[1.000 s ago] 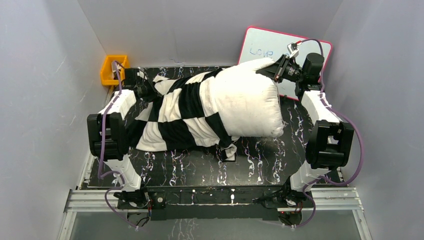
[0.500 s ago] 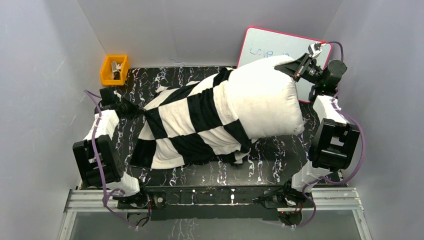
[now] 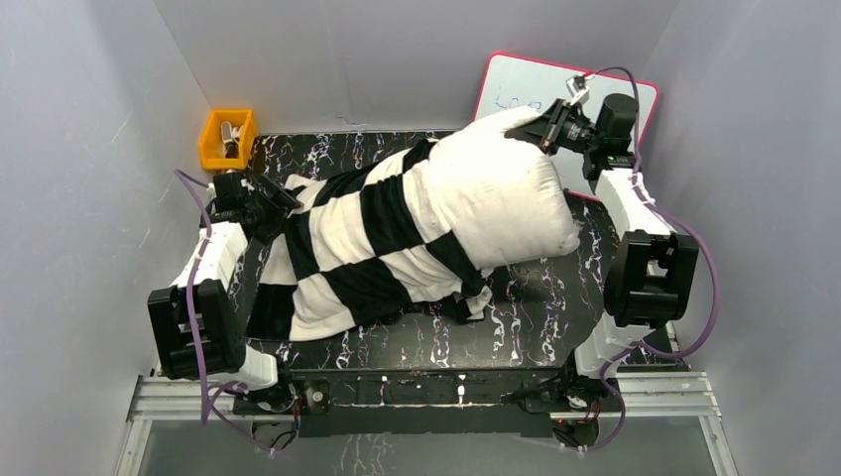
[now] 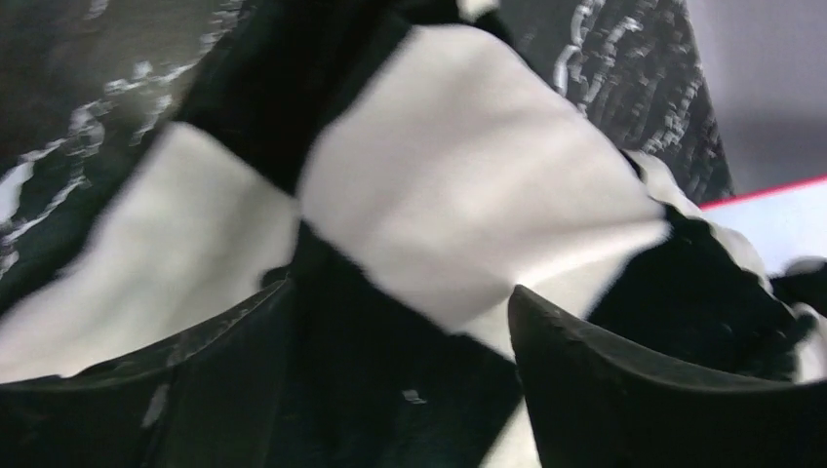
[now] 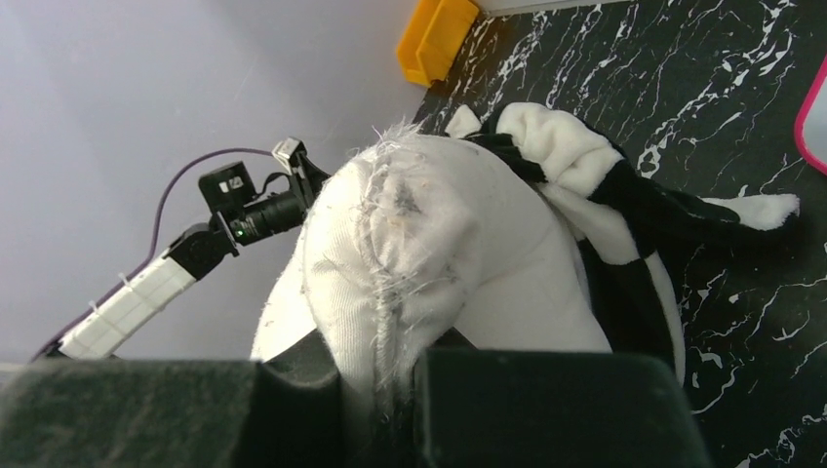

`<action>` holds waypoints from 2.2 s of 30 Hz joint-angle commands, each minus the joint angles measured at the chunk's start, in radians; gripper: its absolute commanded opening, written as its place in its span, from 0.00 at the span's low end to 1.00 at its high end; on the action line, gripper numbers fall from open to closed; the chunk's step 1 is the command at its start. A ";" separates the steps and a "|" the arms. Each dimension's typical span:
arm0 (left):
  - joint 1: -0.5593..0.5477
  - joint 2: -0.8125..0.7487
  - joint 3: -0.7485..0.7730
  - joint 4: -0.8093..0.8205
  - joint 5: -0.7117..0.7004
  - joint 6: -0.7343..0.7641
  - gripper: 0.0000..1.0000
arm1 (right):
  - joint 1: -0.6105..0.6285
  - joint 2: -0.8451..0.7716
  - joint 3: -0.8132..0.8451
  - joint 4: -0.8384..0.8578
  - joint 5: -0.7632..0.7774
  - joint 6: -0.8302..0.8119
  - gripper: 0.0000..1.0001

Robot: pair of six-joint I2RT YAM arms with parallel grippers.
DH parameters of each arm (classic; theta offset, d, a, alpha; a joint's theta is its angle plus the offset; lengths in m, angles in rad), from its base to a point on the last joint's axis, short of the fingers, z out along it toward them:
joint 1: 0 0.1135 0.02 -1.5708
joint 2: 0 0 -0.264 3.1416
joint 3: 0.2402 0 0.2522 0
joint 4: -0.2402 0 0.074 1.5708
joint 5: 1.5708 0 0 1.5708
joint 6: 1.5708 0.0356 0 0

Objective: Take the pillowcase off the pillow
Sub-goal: Remove the pillow from the pillowcase.

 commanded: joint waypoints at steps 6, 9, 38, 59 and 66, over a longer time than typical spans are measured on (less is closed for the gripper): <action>-0.096 0.099 0.158 0.113 0.227 0.106 0.84 | 0.107 0.001 0.068 -0.119 0.047 -0.149 0.00; -0.104 0.165 0.162 0.073 0.183 0.082 0.48 | 0.119 -0.001 0.069 -0.123 0.045 -0.158 0.00; -0.427 0.066 0.429 0.136 0.200 0.301 0.98 | 0.135 -0.056 0.063 -0.164 0.163 -0.208 0.00; -0.579 0.282 0.531 -0.325 -0.653 0.410 0.67 | 0.117 -0.122 0.145 -0.285 0.164 -0.301 0.00; -0.316 0.149 0.343 -0.369 -0.771 0.443 0.65 | -0.096 -0.211 0.044 -0.121 0.123 -0.156 0.00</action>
